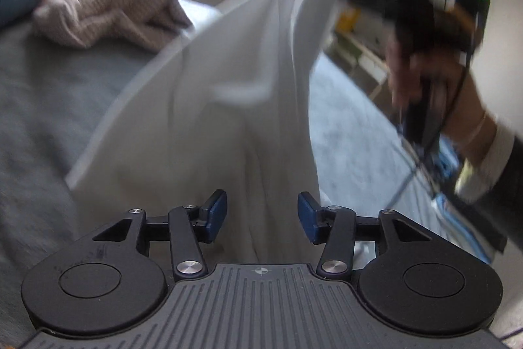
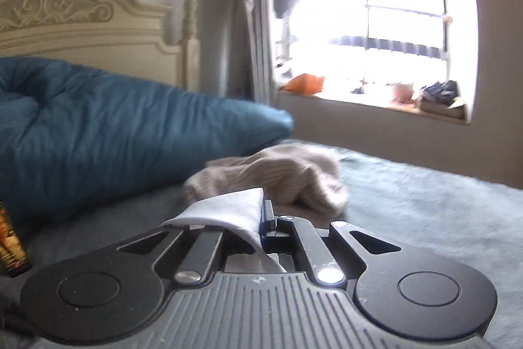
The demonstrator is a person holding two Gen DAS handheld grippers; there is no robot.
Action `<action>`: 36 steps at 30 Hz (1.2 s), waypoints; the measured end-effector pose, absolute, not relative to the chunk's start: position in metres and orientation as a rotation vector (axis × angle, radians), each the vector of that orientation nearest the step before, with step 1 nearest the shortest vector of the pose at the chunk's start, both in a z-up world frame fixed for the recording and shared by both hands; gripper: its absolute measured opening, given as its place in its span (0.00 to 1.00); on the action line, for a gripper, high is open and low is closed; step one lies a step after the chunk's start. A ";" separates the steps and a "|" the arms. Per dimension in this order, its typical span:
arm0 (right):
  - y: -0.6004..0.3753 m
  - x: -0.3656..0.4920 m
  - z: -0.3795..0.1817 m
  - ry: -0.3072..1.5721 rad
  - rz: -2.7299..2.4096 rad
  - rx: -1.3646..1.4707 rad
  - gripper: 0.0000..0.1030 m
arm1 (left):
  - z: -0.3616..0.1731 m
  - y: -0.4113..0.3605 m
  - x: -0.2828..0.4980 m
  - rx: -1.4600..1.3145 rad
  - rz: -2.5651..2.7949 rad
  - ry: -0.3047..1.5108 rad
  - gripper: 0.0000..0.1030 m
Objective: Fold clothes
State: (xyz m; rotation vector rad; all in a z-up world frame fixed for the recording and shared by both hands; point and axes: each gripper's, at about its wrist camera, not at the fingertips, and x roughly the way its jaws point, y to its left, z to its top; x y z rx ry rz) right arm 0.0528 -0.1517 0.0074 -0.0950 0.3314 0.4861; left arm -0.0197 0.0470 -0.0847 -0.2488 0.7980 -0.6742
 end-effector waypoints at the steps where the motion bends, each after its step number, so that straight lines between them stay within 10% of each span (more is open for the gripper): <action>1: -0.154 0.052 0.011 0.319 0.476 -0.090 0.01 | -0.088 0.037 -0.021 -0.228 -0.696 0.821 0.49; 7: -0.167 0.041 0.031 0.251 0.431 -0.060 0.01 | -0.103 0.015 -0.019 -0.178 -0.666 0.880 0.53; 11: -0.178 0.026 0.039 0.212 0.424 -0.036 0.01 | -0.113 0.001 -0.016 -0.147 -0.642 0.917 0.15; 15: -0.191 0.015 0.043 0.193 0.416 -0.026 0.01 | -0.105 0.031 -0.025 -0.228 -0.595 0.892 0.02; 36: -0.220 -0.050 0.146 -0.252 0.230 -0.077 0.01 | 0.047 0.188 -0.063 -0.452 -0.479 0.236 0.00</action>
